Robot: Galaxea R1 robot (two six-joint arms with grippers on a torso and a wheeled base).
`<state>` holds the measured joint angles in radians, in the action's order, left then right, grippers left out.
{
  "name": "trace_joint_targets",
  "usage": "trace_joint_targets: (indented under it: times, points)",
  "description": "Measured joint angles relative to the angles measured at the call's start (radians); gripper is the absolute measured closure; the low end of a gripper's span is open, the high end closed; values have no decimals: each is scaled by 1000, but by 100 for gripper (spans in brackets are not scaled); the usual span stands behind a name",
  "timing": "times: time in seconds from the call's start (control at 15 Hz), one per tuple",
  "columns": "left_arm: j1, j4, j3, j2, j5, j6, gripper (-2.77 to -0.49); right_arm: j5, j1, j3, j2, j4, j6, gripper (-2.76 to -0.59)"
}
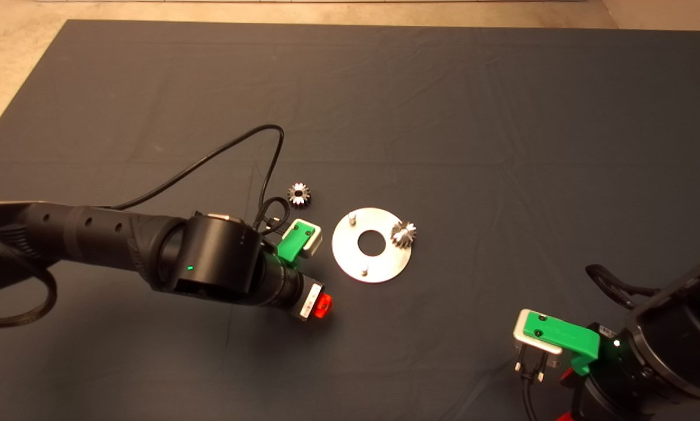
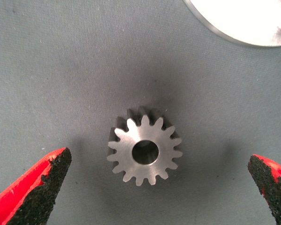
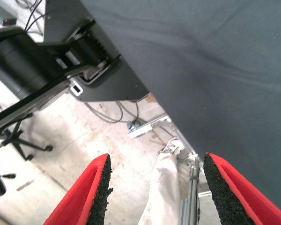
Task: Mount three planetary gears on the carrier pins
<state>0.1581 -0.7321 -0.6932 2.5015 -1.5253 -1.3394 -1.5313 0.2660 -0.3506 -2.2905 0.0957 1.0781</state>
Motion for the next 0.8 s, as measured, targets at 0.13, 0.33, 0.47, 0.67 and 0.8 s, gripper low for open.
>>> trace_joint_targets:
  times: [0.13,0.33,0.47,0.67,0.8]
  points:
    - [-1,-9,0,-7,-1,9,-268,1,0,0,0,-6,0,-144]
    - [-7,-29,7,-11,0,19,-263,0,0,0,0,-8,0,-144]
    - [-11,-43,11,-22,-1,22,-255,1,0,0,0,-11,0,-144]
    - [-11,-61,17,-31,-1,26,-240,0,0,0,0,-12,0,-144]
    - [-19,-74,21,-31,-1,29,-237,1,0,0,0,-12,0,-144]
